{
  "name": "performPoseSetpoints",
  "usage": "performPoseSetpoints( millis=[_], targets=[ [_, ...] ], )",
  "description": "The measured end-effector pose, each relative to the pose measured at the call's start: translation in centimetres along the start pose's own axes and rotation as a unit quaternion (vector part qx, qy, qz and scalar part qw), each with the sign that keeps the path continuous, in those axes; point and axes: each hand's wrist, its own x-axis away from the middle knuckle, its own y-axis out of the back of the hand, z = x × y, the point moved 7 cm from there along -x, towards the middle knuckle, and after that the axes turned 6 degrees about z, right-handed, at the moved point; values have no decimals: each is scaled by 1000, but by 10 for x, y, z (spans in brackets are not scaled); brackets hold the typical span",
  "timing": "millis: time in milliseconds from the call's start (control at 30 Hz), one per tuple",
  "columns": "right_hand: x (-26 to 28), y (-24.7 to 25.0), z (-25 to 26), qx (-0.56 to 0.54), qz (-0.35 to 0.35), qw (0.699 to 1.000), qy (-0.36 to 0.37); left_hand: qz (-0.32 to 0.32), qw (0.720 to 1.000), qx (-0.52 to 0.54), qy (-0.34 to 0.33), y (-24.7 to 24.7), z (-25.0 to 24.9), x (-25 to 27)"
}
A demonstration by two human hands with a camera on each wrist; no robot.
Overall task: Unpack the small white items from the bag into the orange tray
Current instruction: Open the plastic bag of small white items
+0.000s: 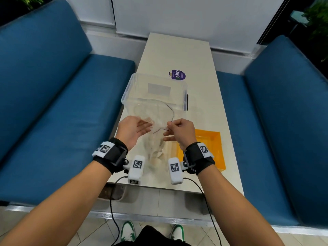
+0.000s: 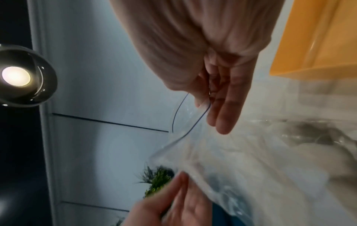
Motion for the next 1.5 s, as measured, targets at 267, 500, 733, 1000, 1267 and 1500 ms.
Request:
performPoseSetpoints(
  millis=[267, 500, 733, 1000, 1267, 1500],
  targets=[
    [-3, 39, -15, -127, -47, 990, -24, 0, 958, 266, 110, 34, 1, -5],
    [-5, 24, -25, -366, 16, 925, -101, -11, 937, 313, 155, 33, 15, -4],
    [-4, 15, -33, -339, 52, 925, -167, 52, 981, 113, 147, 36, 13, -13],
    [3, -20, -44, -265, 130, 935, -198, 30, 987, 4, 158, 26, 10, -21],
    [-4, -6, -39, -158, 71, 967, -185, 34, 992, -29, 121, 29, 13, -32],
    [-14, 1, -14, 106, -14, 994, -22, 7, 895, -433, -105, 4, -28, -21]
  ],
)
